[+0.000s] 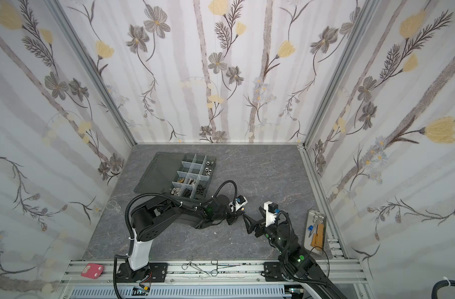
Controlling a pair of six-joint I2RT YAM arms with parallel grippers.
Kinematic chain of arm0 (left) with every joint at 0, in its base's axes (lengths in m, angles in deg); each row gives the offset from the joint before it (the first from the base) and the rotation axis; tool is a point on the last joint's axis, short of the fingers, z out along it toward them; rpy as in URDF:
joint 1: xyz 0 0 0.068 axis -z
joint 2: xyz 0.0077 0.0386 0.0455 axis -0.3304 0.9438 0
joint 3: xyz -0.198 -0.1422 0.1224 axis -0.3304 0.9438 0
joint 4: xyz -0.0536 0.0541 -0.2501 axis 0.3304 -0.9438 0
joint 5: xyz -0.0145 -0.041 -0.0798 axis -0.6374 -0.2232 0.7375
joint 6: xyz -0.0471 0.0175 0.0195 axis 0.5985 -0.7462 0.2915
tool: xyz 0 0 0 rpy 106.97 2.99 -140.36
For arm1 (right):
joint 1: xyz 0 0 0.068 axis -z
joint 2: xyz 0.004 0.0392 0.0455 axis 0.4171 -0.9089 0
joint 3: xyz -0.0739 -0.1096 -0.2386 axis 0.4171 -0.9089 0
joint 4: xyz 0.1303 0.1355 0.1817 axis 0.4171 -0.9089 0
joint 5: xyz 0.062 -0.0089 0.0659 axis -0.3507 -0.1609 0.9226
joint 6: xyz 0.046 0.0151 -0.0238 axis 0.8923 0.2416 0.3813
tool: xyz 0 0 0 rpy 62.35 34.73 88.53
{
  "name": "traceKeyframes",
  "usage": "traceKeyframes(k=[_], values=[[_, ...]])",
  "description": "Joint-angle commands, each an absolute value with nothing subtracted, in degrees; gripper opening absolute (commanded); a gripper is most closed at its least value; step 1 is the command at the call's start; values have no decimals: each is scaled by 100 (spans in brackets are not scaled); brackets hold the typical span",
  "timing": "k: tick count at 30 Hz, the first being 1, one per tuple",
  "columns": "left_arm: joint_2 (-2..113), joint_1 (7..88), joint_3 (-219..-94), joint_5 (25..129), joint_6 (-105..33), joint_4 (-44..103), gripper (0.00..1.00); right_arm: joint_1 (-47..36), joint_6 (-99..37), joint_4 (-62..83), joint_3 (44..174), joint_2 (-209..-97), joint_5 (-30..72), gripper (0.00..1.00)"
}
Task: Sort the screws and nuts into containers
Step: Pick up the nut at the center of the table.
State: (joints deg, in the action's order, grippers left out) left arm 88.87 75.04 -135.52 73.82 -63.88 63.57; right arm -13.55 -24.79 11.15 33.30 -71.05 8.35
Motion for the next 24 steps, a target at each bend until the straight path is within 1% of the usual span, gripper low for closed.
traceKeyframes(k=[1,8,11,14,16,19,20,24], values=[[8867,7394,-13475,7001,-6560,5595,19,-1358,-2457,1262,3306,-7129,767,100],[8707,7284,-13415,6935,-6615,5561,18,-1363,-2457,1310,3314,-7230,777,100],[8597,7216,-13371,6884,-6623,5506,14,-1365,-2457,1332,3318,-7266,772,100],[8413,7137,-13247,6855,-6651,5580,13,-1361,-2450,1333,3317,-7268,759,100],[8366,7098,-13276,6883,-6700,5492,9,-1361,-2453,1334,3314,-7273,762,100],[8309,7054,-13336,6843,-6710,5420,8,-1358,-2453,1333,3319,-7276,757,100],[8289,7046,-13380,6874,-6670,5381,11,-1358,-2448,1340,3315,-7277,757,100],[8209,7050,-13495,7044,-6617,5328,9,-1358,-2439,1341,3322,-7303,737,100]])
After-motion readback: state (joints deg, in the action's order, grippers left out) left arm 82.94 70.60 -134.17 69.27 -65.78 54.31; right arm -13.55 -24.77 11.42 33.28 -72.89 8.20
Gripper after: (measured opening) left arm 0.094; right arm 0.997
